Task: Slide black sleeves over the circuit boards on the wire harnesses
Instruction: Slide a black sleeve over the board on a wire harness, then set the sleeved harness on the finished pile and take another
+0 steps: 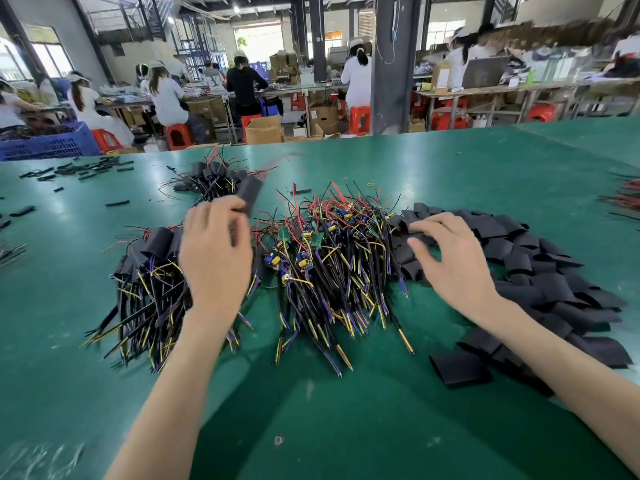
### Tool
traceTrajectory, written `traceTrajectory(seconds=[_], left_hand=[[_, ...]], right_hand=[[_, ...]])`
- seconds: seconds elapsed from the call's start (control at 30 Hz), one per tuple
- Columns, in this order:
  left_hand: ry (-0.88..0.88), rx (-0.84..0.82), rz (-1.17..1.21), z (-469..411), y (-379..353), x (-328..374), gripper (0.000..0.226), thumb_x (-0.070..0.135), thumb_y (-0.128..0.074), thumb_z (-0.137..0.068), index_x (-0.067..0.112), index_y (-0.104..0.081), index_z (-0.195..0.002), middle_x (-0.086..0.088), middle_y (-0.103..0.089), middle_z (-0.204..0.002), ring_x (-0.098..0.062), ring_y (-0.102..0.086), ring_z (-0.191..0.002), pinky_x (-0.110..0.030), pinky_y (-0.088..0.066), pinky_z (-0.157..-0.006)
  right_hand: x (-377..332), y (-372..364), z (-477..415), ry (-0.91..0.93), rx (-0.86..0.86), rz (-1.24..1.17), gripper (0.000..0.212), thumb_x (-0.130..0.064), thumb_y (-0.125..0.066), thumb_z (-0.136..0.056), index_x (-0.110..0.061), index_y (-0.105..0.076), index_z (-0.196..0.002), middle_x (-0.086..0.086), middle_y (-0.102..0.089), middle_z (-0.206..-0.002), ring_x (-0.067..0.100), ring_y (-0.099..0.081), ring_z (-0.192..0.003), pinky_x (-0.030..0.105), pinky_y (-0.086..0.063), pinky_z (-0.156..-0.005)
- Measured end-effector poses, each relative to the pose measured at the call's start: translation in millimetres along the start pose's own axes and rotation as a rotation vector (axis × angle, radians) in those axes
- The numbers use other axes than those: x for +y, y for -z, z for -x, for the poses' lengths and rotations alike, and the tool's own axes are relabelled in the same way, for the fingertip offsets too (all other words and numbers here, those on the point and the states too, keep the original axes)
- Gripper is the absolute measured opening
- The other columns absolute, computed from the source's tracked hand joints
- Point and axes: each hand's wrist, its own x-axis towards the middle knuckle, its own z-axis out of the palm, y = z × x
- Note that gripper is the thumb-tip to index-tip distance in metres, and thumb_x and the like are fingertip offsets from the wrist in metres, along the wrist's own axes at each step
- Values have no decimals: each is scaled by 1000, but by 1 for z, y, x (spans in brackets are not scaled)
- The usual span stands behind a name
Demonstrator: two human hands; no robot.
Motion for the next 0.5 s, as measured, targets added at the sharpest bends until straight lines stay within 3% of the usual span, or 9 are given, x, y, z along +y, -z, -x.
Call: traceTrajectory(seconds=[0.07,0.13,0.23,0.4,0.5], left_hand=[[113,-12,-190,-3,1,-22,21,4,-52,-86,9,-62,-104,-17,-59,-95,-36,-53,-91,-45,-43,-77],[240,-147,-351,-2,0,-41,27,0,-49,-85,6,-62,-108,-24,-57,-101,-41,-50,-97,-50,-40,-82],[363,-276,-426,3,-2,-50,32,0,-50,-83,5,-62,-112,-26,-55,-107,-43,-48,-102,-50,-36,-86],[305,-179,-415,3,-3,-30,29,8,-55,-81,7,-62,-109,-23,-55,-107,-39,-45,-104,-47,-31,-85],[192,-183,-315,3,-13,1,28,12,-54,-80,12,-61,-107,-15,-56,-106,-33,-45,-104,-42,-32,-85]], right_hand=[[5,-1,0,-94,-41,24,20,-9,-63,-86,-4,-66,-105,12,-61,-99,32,-54,-99,49,-44,-88],[9,-3,0,-151,-110,63,26,-12,-60,-88,-5,-63,-113,9,-62,-95,32,-53,-99,48,-42,-89],[12,-8,2,-185,-222,122,32,-14,-58,-88,-6,-59,-119,5,-66,-88,29,-54,-96,47,-43,-88],[26,-6,3,-286,-314,362,28,-16,-51,-89,-10,-62,-114,11,-60,-108,32,-49,-105,43,-41,-87],[39,-4,3,-398,-455,505,35,-22,-46,-92,-12,-50,-126,14,-49,-124,34,-40,-116,46,-37,-91]])
